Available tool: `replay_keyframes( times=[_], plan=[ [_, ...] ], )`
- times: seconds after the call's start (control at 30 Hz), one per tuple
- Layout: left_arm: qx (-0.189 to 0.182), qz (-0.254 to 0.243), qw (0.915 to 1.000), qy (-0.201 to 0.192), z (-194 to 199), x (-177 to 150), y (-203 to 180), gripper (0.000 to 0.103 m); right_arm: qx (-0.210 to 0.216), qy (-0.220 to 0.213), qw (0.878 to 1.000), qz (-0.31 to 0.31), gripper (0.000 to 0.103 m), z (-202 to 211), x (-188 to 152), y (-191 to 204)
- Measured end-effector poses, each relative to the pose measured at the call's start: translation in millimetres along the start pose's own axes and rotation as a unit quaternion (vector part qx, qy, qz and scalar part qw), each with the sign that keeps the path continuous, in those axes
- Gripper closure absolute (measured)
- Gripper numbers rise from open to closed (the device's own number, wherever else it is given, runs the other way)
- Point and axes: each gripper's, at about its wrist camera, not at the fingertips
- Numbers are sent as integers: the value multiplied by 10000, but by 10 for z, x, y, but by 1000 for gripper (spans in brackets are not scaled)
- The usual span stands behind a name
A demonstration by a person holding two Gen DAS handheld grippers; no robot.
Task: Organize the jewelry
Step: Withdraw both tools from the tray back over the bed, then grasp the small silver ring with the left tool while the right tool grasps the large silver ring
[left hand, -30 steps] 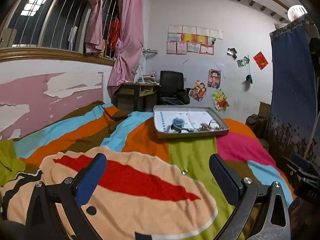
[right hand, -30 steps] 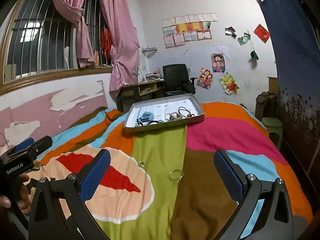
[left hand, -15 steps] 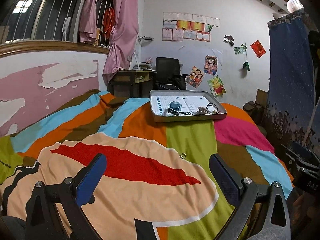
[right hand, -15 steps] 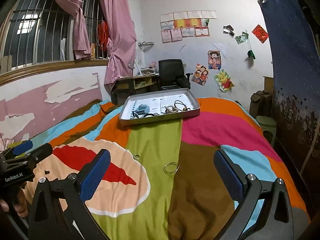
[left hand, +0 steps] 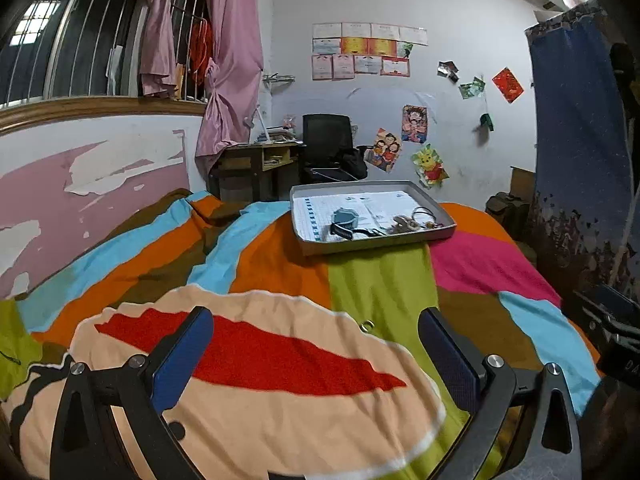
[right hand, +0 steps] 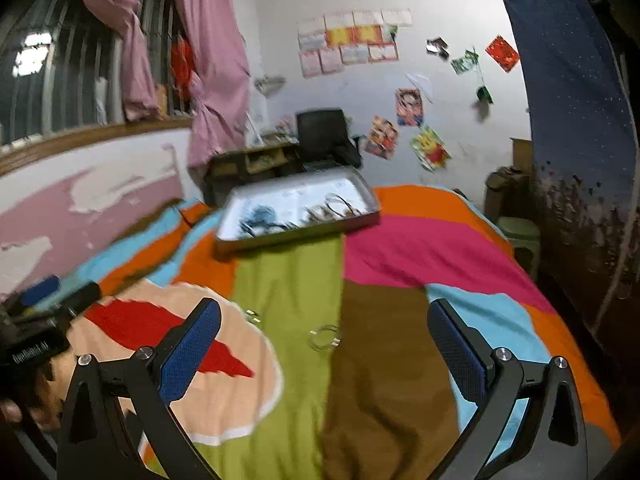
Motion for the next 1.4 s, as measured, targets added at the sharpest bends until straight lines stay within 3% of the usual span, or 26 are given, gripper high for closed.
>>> replay_keyframes(
  times=[0.3, 0.5, 0.87, 1.03, 1.1, 1.2, 1.4],
  plan=[
    [2, 216, 9997, 140, -586, 226, 162, 0, -8, 360, 9993, 98, 1, -416, 220, -113],
    [-69, 243, 9991, 350, -1088, 221, 248, 0, -80, 914, 9951, 368, 1, -936, 360, -29],
    [-755, -226, 9926, 920, -1827, 12, 182, 0, 488, 1601, 9822, 854, 4, -1701, 182, 131],
    [-1162, -303, 9868, 1084, -2042, -127, 69, 0, 558, 2256, 9673, 1014, 17, -1945, -41, 225],
    [-1280, -361, 9842, 1167, -2118, -193, 20, 3, 624, 2521, 9610, 952, 21, -2041, -137, 264],
    [-1486, -380, 9786, 1369, -2251, -253, -10, 18, 700, 2851, 9514, 933, 35, -2161, -260, 294],
    [-1979, -333, 9662, 1616, -2387, -319, -39, 41, 713, 3311, 9348, 1065, 48, -2328, -502, 419]
  ],
)
Point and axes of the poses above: each gripper's, at about its wrist camera, not at the fingertips, and z roughly against the way its jaws point, y to its left, x to its top, and after that the axes turned 7 degrees about -x, right-handed
